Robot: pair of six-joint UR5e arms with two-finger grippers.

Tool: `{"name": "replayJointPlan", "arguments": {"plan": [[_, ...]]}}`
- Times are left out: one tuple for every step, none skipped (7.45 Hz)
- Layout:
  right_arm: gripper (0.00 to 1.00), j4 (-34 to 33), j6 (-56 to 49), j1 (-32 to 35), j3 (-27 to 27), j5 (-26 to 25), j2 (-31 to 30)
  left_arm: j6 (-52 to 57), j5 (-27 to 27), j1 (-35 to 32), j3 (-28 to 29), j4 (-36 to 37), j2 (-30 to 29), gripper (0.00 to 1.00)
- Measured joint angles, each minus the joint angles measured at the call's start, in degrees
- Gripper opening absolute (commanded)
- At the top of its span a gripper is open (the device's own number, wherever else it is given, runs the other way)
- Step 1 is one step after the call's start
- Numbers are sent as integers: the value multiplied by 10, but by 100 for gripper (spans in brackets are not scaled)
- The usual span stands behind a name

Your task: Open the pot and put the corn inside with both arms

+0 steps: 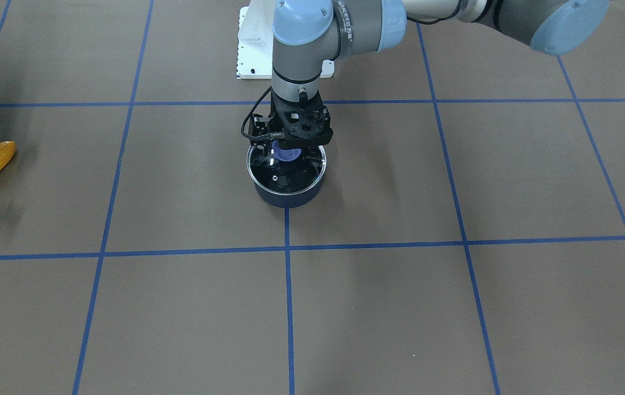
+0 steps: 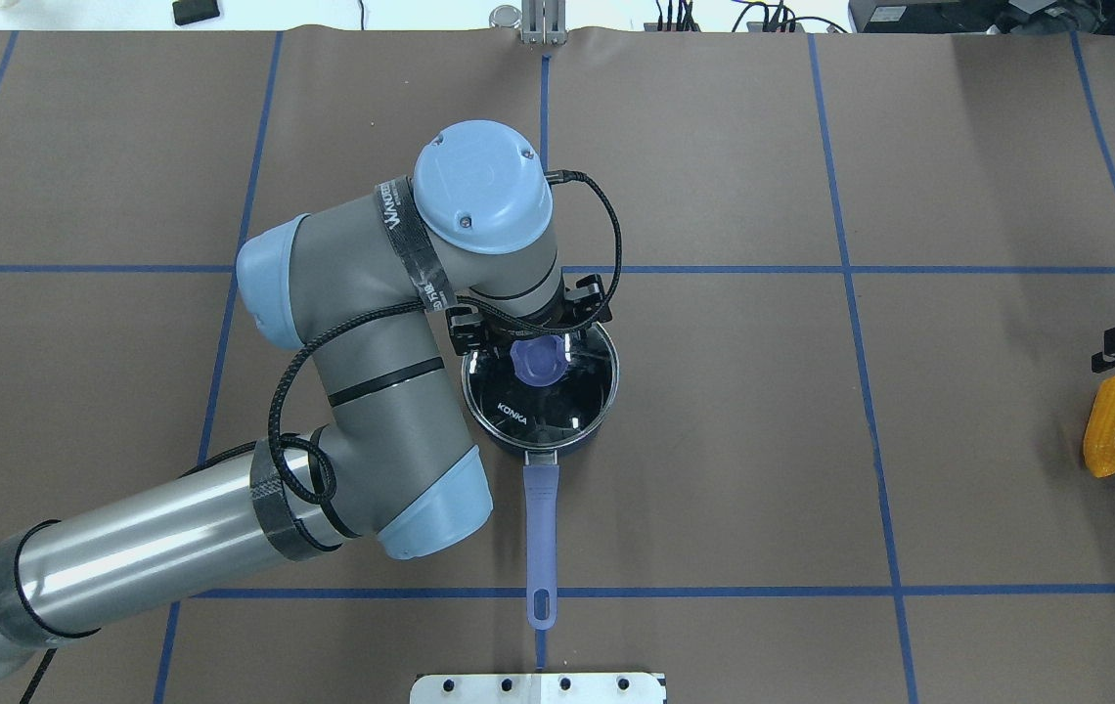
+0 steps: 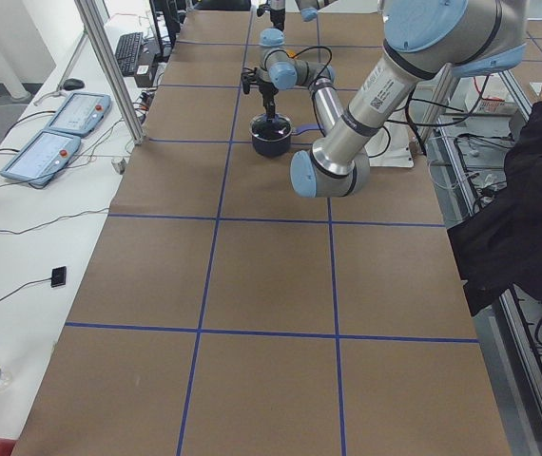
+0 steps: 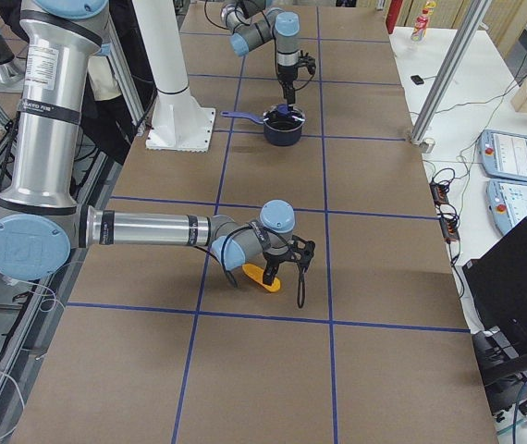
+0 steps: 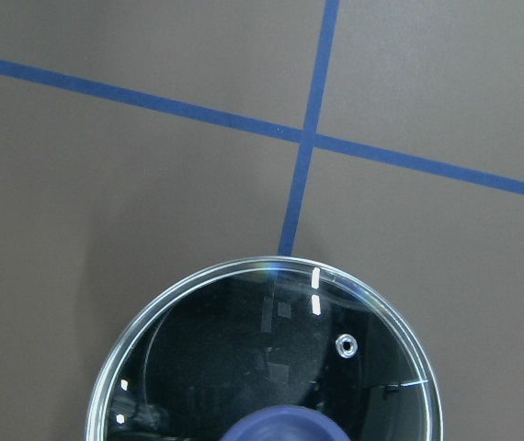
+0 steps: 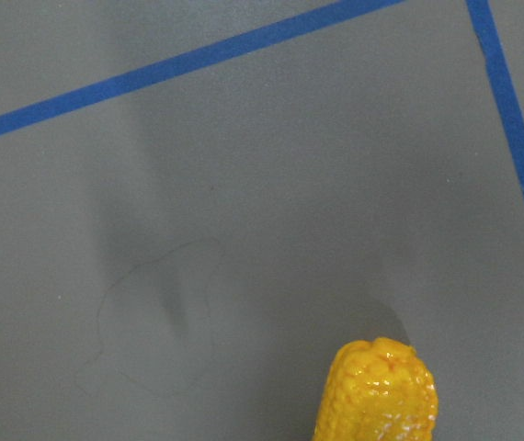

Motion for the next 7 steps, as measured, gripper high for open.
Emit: {"name": "replayJointPlan", "arguments": {"plan": [[100, 0, 0, 0, 0, 0, 0, 0, 1, 2, 2, -1, 1, 98], [100, 0, 0, 0, 0, 0, 0, 1, 4, 4, 6, -1, 1, 98], [100, 0, 1, 0, 0, 0, 0, 1, 11, 6, 11, -1, 0, 97], [100, 0, 1, 0, 0, 0, 1, 0, 17, 10, 15, -2, 0, 91], [100, 0, 1, 0, 0, 0, 1, 0, 19, 11, 16, -2, -1, 83], [100, 0, 0, 0, 0, 1, 1, 0, 20, 12, 17, -2, -1, 79], [100, 0, 0, 0, 0, 1, 1, 0, 21, 12, 17, -2, 0, 75]]}}
